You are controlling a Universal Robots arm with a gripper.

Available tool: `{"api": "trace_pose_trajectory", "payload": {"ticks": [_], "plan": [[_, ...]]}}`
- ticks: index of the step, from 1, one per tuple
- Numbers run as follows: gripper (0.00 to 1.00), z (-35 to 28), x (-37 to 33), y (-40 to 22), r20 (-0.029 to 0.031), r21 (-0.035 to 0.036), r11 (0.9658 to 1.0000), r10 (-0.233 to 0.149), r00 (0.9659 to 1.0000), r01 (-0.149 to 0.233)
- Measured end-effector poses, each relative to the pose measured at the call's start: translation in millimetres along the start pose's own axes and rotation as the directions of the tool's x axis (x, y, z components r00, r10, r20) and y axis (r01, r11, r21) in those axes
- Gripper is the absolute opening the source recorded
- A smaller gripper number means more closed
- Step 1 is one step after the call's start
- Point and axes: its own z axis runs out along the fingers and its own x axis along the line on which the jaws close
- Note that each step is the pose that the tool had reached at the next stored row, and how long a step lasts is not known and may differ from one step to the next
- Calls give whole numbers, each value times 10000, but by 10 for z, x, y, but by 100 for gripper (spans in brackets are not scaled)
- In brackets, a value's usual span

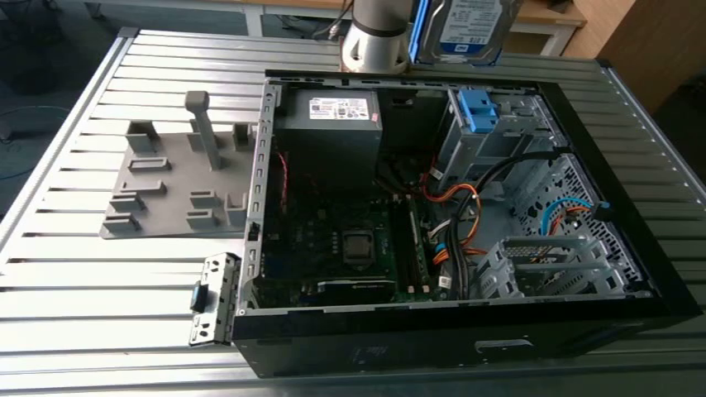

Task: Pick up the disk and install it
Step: 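Pick up the disk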

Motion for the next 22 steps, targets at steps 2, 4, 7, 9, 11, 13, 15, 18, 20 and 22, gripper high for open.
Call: {"api": "trace_pose_trajectory", "payload": {"ticks": [2,4,7,9,11,13,15,18,20,22], "plan": [[36,-2,40,0,-1,-1,10000,1,10000,-1],[36,-2,78,1,0,0,10000,0,10000,0],[36,-4,132,2,0,0,10000,0,10000,0],[36,-6,167,2,-1,0,10000,1,10000,-1],[36,-7,204,3,-1,0,10000,0,10000,0],[36,-9,239,4,-1,0,10000,0,10000,0],[36,-10,275,4,-3,-1,10000,1,10000,-1],[36,-12,325,5,-2,0,10000,1,10000,-1],[36,-13,358,5,-3,0,10000,0,10000,0],[36,-15,391,5,-4,-1,10000,0,10000,0]]}}
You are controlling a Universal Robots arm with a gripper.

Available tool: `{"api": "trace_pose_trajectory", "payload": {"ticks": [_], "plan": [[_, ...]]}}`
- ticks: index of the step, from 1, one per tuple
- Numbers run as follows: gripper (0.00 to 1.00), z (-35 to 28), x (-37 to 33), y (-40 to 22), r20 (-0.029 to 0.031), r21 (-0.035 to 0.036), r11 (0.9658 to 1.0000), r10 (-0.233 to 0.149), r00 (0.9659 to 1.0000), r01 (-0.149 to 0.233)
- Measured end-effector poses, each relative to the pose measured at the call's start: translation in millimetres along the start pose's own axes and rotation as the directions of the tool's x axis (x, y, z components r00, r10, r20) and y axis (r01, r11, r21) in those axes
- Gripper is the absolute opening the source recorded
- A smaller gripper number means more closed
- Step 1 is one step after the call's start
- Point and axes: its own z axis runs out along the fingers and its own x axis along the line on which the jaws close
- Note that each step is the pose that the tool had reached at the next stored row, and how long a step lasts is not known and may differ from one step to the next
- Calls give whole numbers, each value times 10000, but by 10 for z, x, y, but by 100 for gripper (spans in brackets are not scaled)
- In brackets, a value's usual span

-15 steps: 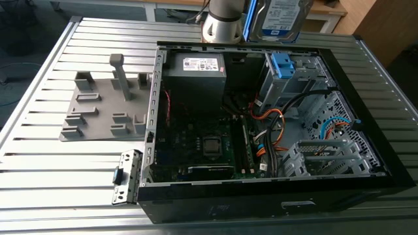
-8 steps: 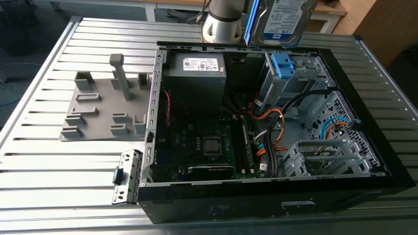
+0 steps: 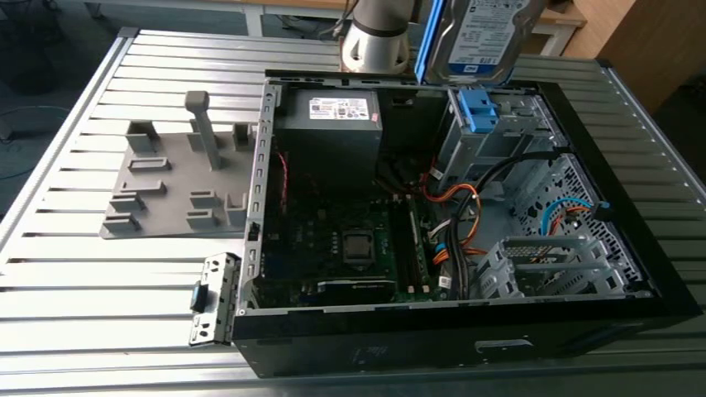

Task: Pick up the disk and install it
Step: 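Pick up the disk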

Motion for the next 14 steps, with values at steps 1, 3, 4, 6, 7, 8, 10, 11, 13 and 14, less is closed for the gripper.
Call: {"api": "trace_pose_trajectory", "payload": {"ticks": [1,3,4,6,7,8,10,11,13,14], "plan": [[36,-1,15,0,-1,0,10000,0,10000,0],[36,-1,46,0,0,0,10000,0,10000,0],[36,-2,63,0,0,0,10000,0,10000,0],[36,-3,95,-1,-1,0,10000,0,10000,0],[36,-4,111,-1,-1,0,10000,0,10000,0],[36,-5,125,-1,-3,0,10000,0,10000,0],[36,-6,154,-2,-3,0,10000,0,10000,0],[36,-6,167,-2,-3,0,10000,0,10000,0],[36,-7,195,-3,-4,0,10000,0,10000,0],[36,-7,208,-4,-4,0,10000,1,10000,-1]]}}
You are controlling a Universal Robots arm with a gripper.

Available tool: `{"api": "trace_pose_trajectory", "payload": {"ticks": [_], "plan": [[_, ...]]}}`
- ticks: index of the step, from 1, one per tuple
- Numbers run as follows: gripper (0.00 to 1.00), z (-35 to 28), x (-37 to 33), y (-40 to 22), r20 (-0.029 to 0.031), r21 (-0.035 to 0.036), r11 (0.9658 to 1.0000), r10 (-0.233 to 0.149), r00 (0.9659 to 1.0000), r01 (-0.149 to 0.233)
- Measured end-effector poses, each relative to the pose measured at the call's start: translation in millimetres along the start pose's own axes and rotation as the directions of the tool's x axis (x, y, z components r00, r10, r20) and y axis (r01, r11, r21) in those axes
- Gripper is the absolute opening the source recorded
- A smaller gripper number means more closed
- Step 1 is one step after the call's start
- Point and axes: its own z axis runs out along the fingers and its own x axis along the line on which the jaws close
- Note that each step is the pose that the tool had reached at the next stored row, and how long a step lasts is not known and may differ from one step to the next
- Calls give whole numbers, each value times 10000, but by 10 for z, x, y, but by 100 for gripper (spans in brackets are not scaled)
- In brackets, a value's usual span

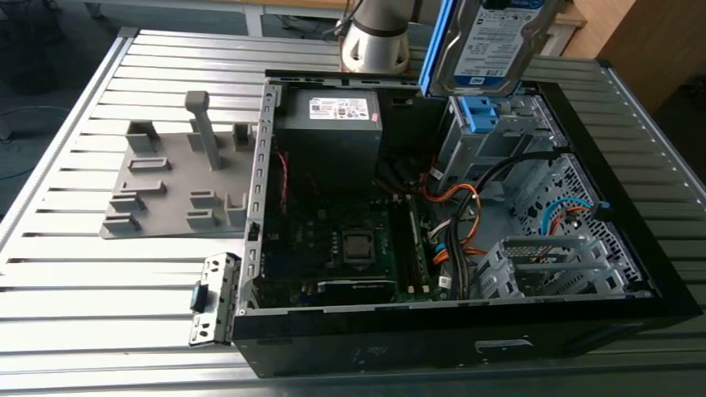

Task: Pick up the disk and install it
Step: 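Pick up the disk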

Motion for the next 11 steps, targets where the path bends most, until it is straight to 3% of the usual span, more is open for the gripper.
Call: {"api": "trace_pose_trajectory", "payload": {"ticks": [11], "plan": [[36,-5,143,-5,-7,-1,10000,0,10000,0]]}}
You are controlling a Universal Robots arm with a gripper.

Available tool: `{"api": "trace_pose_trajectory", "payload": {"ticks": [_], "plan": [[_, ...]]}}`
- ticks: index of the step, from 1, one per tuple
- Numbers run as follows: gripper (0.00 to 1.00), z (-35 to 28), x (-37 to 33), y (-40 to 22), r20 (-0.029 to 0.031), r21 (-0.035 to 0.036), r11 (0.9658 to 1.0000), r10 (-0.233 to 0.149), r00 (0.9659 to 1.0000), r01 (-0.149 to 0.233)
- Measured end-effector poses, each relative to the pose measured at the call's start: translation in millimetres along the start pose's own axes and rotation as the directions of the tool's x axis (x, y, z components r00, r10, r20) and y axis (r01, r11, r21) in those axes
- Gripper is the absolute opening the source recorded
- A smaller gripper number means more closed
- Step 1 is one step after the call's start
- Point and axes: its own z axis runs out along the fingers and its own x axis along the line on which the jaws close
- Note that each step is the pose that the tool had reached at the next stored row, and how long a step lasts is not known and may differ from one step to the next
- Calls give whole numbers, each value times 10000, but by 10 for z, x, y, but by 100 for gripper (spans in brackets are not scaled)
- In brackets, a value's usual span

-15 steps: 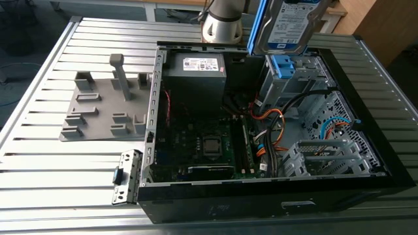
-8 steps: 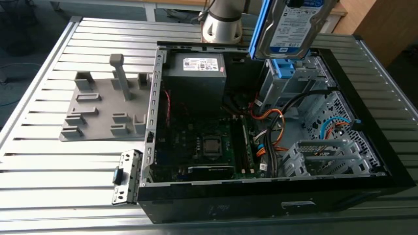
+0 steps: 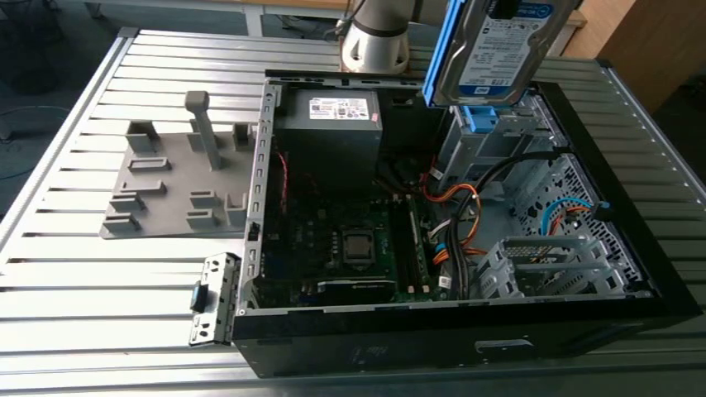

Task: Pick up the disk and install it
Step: 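Pick up the disk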

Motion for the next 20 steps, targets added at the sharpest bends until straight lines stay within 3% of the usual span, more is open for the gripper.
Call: {"api": "trace_pose_trajectory", "payload": {"ticks": [20], "plan": [[36,-8,233,-11,-14,0,10000,1,10000,-1]]}}
